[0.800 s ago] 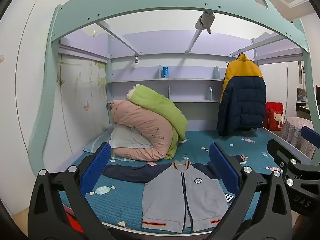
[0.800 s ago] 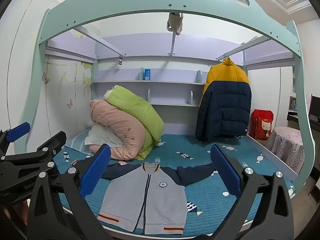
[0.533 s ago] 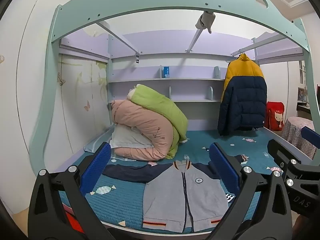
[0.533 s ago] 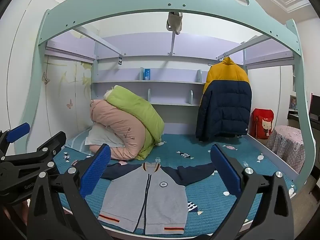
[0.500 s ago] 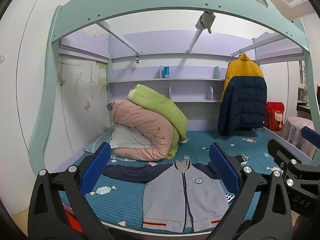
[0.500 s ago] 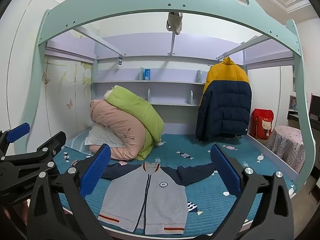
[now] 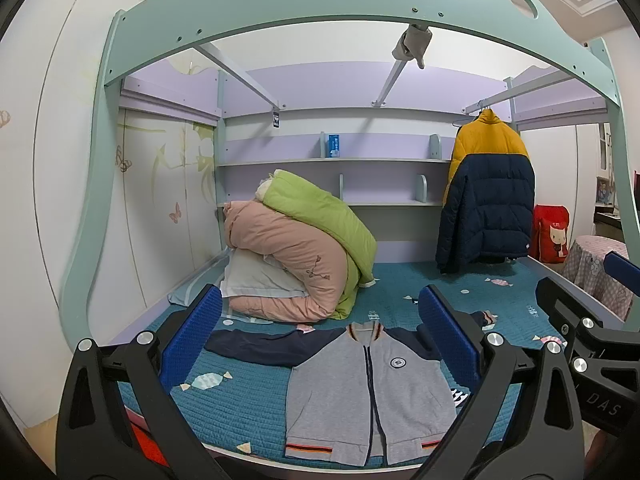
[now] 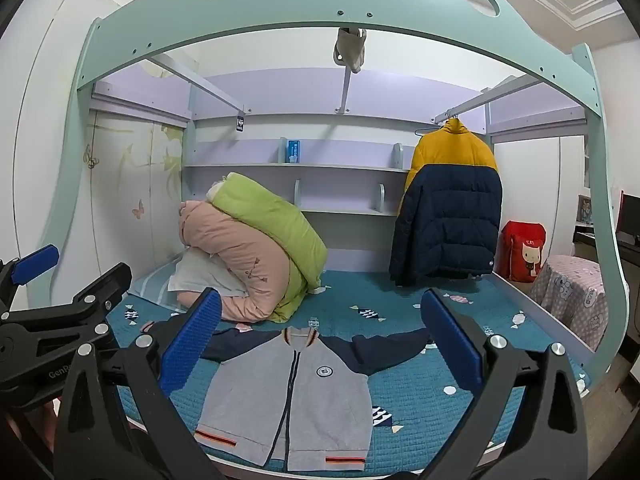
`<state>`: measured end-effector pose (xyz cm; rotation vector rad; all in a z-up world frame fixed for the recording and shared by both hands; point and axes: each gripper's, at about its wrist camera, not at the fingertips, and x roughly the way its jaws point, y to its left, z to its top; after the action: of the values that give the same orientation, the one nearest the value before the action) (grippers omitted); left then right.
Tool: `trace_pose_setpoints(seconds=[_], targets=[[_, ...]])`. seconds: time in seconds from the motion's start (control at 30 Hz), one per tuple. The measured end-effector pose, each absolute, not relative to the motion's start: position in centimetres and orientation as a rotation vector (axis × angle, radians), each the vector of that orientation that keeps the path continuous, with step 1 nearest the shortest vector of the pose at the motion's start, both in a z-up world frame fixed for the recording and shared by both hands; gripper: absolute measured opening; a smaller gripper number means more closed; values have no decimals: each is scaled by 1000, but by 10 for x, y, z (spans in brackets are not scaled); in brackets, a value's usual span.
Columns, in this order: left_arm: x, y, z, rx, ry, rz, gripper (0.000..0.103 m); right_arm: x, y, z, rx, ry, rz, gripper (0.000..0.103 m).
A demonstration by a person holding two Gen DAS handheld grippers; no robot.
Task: Fold large clothes
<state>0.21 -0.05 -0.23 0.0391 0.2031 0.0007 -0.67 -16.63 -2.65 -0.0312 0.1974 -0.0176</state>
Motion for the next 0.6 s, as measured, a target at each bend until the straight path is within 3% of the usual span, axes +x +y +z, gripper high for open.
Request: trace_pose_setpoints(seconds=[0.6], targets=[[3, 1, -2, 37, 203, 2, 98, -6, -166, -28, -39, 195, -18, 96]])
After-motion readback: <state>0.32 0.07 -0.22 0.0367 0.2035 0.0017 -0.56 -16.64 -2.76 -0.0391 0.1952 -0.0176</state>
